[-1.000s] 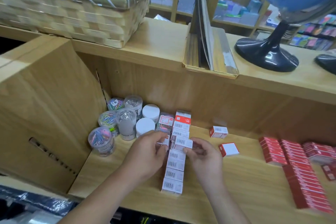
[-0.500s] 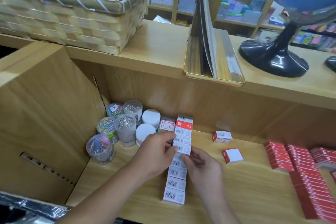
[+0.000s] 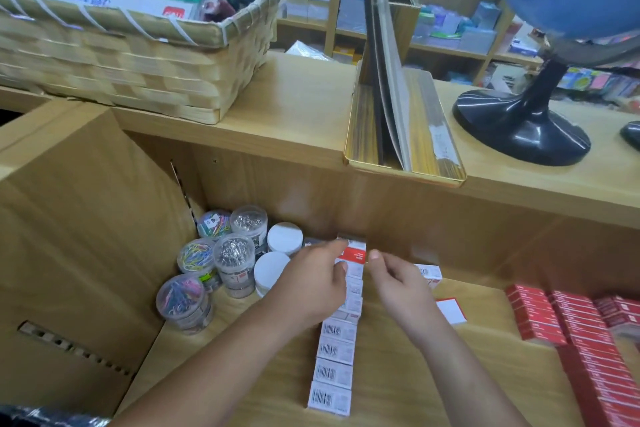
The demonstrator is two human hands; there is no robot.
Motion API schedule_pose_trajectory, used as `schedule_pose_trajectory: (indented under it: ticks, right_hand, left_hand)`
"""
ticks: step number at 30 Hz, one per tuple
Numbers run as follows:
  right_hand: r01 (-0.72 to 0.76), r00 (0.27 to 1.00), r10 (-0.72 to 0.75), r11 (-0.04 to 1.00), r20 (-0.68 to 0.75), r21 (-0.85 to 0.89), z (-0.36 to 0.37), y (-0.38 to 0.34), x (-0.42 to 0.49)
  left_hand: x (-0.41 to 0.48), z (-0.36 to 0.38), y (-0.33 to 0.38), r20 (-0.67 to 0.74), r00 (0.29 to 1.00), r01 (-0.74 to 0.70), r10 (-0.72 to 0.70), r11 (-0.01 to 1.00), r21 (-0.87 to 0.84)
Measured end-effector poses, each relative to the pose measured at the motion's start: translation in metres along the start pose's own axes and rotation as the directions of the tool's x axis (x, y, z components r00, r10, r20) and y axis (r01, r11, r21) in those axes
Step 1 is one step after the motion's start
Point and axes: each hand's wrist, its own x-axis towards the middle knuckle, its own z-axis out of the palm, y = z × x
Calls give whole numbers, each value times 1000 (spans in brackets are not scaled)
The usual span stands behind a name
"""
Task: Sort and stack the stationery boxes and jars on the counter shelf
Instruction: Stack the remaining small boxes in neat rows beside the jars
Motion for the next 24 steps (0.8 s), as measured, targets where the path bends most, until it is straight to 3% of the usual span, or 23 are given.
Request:
schedule_pose_trajectory:
  ticks: [4, 8, 10, 15, 18, 24]
  right_hand:
    - [-120, 992, 118, 992, 50, 45, 9, 15, 14]
    - [-141, 990, 137, 982, 44, 128, 12, 11, 9]
    - [-107, 994, 109, 973, 2, 206, 9, 0, 6]
    - [143, 971, -62, 924, -230, 355, 0, -20, -10]
    - [192, 964, -98, 899, -246, 393, -5, -25, -20]
    - [148, 989, -134, 904, -63, 401, -24, -24, -30]
  left_hand:
    - [-3, -1, -3, 31, 996, 82, -81, 996, -23]
    - [-4, 1, -4, 31, 994, 107, -104, 988, -112]
    - [-4, 0, 0, -31, 997, 72, -77, 989, -127]
    - [-12, -1, 15, -182, 982, -76, 41, 979, -188]
    - [-12, -1, 13, -252, 967, -98, 45, 974, -204]
    - [-32, -9, 13, -19, 1000, 7, -21, 840, -543]
